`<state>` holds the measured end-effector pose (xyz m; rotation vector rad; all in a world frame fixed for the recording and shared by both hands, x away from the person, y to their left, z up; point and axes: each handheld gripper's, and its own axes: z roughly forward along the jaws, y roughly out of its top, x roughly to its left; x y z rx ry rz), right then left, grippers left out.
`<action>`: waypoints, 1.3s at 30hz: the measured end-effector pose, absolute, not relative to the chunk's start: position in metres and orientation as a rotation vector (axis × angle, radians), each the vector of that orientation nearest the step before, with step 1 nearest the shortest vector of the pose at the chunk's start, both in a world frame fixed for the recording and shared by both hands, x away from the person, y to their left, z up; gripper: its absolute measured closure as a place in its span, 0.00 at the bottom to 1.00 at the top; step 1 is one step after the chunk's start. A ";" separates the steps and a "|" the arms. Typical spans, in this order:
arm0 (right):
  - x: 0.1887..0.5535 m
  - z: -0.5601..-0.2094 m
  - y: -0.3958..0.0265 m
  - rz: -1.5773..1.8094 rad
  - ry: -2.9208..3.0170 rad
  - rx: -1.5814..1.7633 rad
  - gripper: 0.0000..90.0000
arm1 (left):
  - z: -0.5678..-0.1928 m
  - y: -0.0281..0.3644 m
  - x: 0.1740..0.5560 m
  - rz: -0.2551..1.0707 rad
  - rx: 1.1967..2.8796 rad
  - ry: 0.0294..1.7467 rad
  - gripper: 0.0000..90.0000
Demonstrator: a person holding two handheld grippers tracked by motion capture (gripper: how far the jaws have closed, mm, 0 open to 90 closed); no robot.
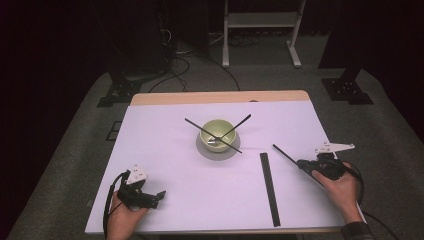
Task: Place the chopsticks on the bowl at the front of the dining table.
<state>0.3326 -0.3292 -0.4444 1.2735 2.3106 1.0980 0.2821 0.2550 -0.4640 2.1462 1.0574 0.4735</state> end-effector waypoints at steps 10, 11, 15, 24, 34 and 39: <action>0.330 -0.437 -0.331 1.132 2.284 1.269 0.95 | -0.464 0.255 0.282 0.474 2.146 1.057 0.00; 0.330 -0.435 -0.331 1.142 2.279 1.267 0.95 | -0.464 0.255 0.282 0.474 2.149 1.056 0.00; 0.328 -0.429 -0.331 1.171 2.267 1.262 0.95 | -0.464 0.255 0.282 0.473 2.149 1.056 0.00; 0.329 -0.416 -0.329 1.214 2.241 1.248 0.95 | -0.464 0.255 0.282 0.473 2.147 1.057 0.00; 0.330 -0.405 -0.322 1.241 2.234 1.224 0.95 | -0.464 0.255 0.282 0.473 2.145 1.058 0.00; 0.331 -0.401 -0.317 1.255 2.237 1.217 0.95 | -0.464 0.255 0.282 0.474 2.146 1.057 0.00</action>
